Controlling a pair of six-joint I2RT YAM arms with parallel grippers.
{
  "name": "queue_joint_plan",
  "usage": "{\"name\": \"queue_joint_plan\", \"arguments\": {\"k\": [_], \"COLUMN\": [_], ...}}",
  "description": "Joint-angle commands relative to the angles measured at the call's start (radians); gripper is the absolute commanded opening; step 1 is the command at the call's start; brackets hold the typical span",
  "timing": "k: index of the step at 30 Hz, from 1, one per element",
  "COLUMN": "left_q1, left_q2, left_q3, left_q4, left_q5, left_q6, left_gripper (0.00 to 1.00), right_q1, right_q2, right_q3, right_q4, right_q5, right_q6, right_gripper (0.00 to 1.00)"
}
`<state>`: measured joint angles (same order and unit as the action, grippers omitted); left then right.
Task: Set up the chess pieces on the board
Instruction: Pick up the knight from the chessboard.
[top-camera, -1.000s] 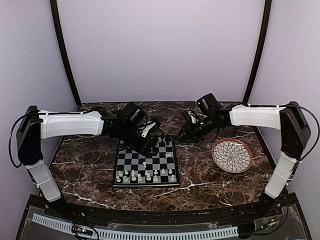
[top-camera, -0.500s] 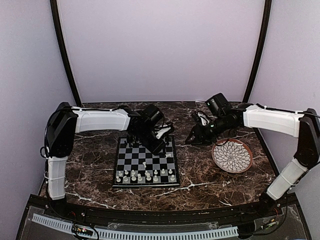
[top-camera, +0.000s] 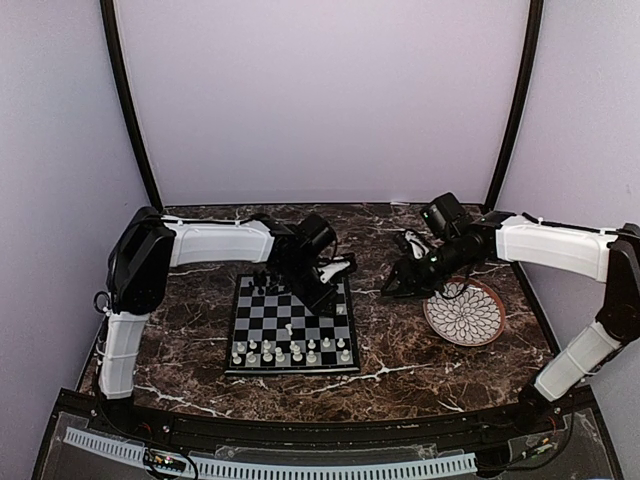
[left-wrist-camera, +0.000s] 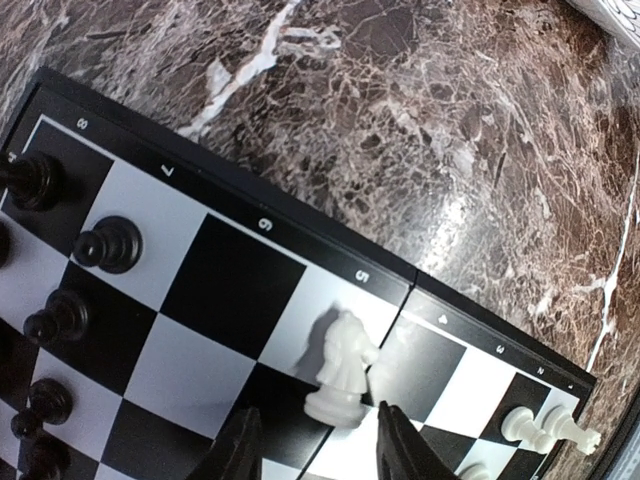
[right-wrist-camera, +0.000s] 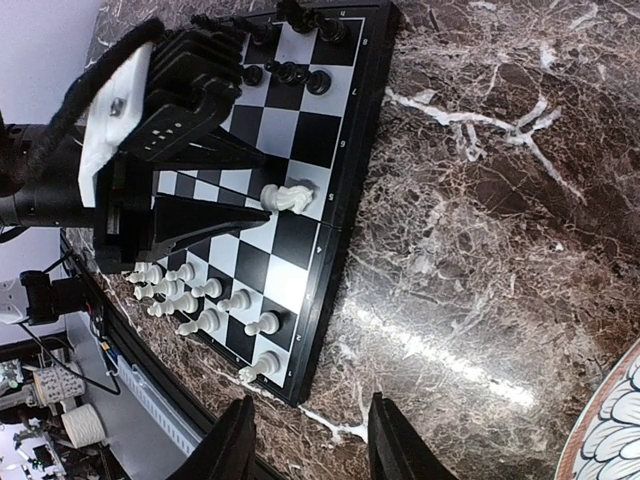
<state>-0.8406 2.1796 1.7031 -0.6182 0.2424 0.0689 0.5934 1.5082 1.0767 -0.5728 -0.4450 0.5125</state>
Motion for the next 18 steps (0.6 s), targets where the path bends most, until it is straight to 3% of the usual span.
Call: {"name": "queue_joint_plan", "arguments": {"k": [1,8,18], "left_q1": [-0.008,-0.01,-0.018], "left_q2": [0.023,0.046,0.058], "left_q3": [0.04,0.046,0.05], "left_q4": [-0.046,-0.038,-0.082], "left_q5": [0.017,0.025,0.038], "left_q6": [0.018,0.017,0.049], "left_gripper": [0.41,0.39,0.2], "right_q1": [-0.012,-0.022,-0.037], "right_q2": [-0.026,-0.017,0.005], "right_q3": [-0.01,-0.008,0.004], "right_q4": [-0.006,-0.009,0.006], "right_q5": [0.012,0.007,-0.003], "right_q6": [-0.017,-0.033,-0.044], "right_gripper": [0.4,0.4,0.4]}}
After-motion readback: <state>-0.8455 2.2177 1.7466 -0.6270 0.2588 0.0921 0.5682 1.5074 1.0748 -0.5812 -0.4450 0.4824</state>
